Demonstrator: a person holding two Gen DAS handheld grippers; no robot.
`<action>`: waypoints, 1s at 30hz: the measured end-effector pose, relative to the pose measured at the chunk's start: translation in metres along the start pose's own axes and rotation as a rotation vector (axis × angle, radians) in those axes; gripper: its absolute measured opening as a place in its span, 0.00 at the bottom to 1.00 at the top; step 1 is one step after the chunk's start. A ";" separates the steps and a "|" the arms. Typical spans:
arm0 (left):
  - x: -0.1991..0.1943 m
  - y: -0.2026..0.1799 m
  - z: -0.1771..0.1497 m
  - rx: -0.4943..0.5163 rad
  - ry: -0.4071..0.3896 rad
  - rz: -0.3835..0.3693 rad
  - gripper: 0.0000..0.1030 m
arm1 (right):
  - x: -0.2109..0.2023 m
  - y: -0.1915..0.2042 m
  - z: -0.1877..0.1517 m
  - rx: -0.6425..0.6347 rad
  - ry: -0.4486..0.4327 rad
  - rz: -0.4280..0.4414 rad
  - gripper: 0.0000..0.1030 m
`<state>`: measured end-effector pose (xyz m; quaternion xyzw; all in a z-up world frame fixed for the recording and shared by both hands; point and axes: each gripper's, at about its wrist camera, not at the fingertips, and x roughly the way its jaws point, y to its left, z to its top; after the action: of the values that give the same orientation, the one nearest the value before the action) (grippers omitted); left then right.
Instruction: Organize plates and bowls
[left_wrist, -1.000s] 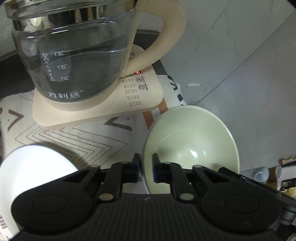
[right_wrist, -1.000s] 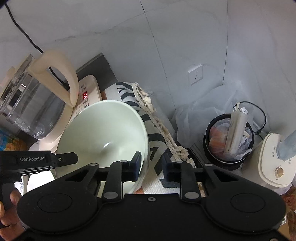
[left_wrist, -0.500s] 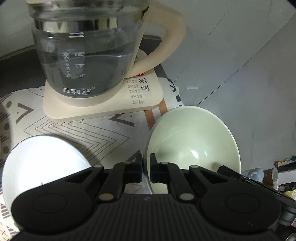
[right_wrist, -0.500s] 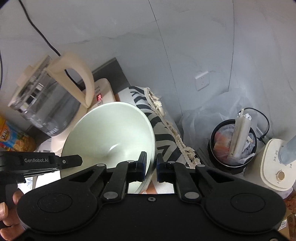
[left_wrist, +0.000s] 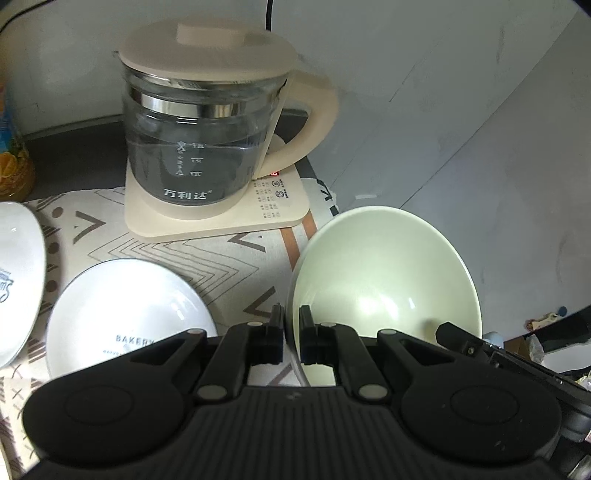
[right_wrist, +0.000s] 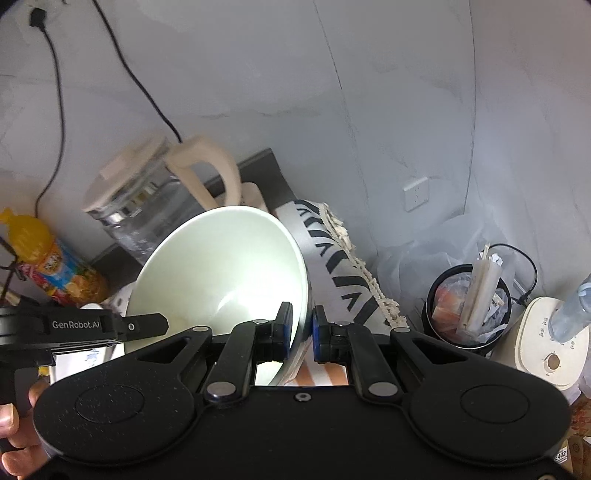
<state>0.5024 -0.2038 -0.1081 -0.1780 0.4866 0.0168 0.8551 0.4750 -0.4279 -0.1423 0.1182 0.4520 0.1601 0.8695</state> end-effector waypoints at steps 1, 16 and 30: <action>-0.005 0.001 -0.003 -0.001 -0.003 -0.003 0.06 | -0.005 0.002 -0.002 -0.001 -0.004 0.003 0.11; -0.058 0.015 -0.049 -0.020 -0.035 -0.012 0.06 | -0.052 0.023 -0.031 -0.044 -0.041 0.042 0.13; -0.077 0.035 -0.082 -0.043 -0.010 -0.004 0.06 | -0.069 0.030 -0.061 -0.020 -0.043 0.093 0.14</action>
<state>0.3871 -0.1864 -0.0922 -0.1974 0.4816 0.0265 0.8535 0.3823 -0.4231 -0.1148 0.1337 0.4255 0.2023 0.8719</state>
